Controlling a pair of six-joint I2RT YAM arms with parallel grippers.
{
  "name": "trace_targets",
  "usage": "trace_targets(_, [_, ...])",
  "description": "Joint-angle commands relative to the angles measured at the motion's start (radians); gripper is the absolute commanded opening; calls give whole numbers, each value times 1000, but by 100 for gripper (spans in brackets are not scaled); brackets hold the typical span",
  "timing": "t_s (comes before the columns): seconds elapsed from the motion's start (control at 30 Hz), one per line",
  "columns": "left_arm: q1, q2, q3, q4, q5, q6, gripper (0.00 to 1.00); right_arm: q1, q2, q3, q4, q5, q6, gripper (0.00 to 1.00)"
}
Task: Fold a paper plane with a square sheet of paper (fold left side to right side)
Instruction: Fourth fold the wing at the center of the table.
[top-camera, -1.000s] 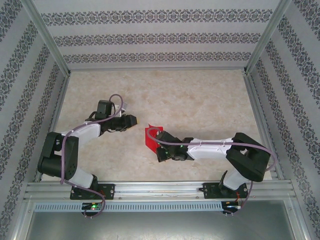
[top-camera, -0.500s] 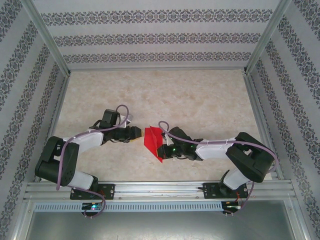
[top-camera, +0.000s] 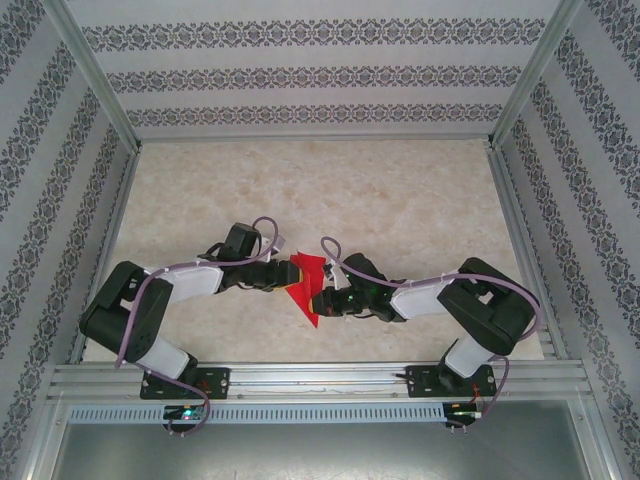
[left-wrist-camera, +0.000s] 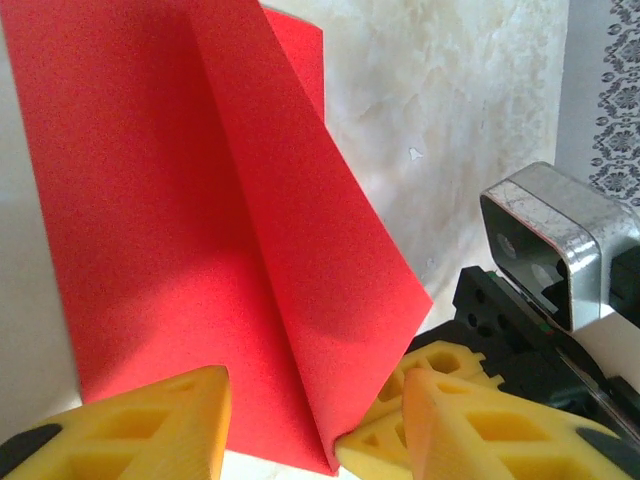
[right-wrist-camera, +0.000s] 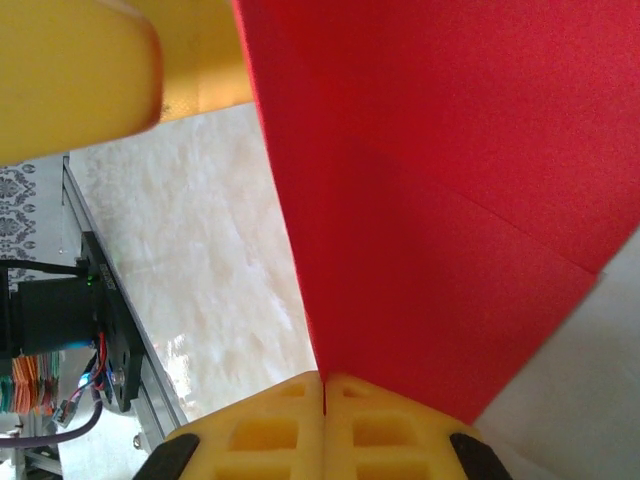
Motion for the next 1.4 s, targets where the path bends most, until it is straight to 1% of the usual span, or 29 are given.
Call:
trace_targets(0.0, [-25, 33, 40, 31, -34, -14, 48, -15, 23, -12, 56, -35, 15, 0])
trace_targets(0.6, [-36, 168, 112, -67, -156, -7, 48, -29, 49, -31, 107, -49, 34, 0])
trace_targets(0.9, [-41, 203, 123, -116, -199, 18, 48, -33, 48, -25, 117, -59, 38, 0])
trace_targets(1.03, [-44, 206, 128, -128, -207, 26, 48, -38, 36, -19, 116, -64, 40, 6])
trace_targets(1.13, [-43, 204, 129, -131, -209, 27, 48, -41, 9, -19, 105, -61, 37, 12])
trace_targets(1.37, [-45, 203, 132, -134, -210, 30, 48, -43, -80, -29, -21, 9, 7, 29])
